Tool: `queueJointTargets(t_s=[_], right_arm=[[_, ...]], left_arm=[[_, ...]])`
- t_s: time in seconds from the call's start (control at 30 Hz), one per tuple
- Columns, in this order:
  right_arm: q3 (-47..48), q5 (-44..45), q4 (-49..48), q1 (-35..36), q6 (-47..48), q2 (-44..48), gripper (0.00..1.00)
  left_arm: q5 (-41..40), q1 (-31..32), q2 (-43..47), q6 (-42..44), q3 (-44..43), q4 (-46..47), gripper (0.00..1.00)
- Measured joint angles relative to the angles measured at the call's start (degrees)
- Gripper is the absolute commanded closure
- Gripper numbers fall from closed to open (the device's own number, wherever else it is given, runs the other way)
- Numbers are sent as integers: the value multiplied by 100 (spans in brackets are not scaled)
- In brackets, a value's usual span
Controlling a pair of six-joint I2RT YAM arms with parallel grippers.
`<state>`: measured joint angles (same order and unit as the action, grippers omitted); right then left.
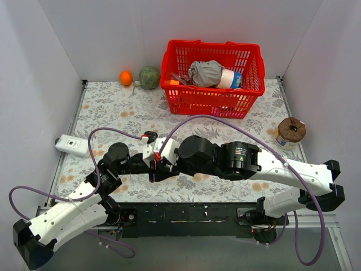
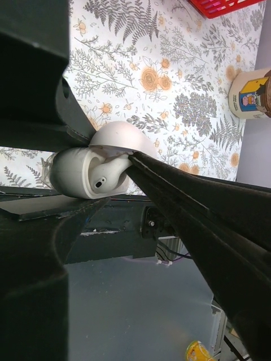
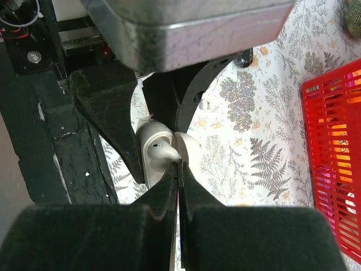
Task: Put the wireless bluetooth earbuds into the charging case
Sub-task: Place the earbud in the charging case.
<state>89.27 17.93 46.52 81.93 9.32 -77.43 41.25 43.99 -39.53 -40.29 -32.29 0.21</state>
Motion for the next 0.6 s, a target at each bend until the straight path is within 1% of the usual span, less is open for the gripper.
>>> queueJointTargets(t_s=[0.2, 0.3, 0.43, 0.57, 0.6], right_arm=[[63, 31, 4, 7, 0, -13, 83], [72, 17, -7, 20, -11, -20, 79], [72, 9, -31, 33, -15, -20, 76], [72, 2, -52, 33, -20, -20, 77], [72, -4, -57, 33, -20, -20, 78]], left_arm=[[-15, 0, 2, -44, 33, 153, 100], [-24, 0, 0, -61, 76, 195, 100], [-35, 0, 4, -63, 85, 199, 100], [-57, 0, 37, -68, 90, 201, 100], [-61, 0, 46, -70, 96, 203, 100]])
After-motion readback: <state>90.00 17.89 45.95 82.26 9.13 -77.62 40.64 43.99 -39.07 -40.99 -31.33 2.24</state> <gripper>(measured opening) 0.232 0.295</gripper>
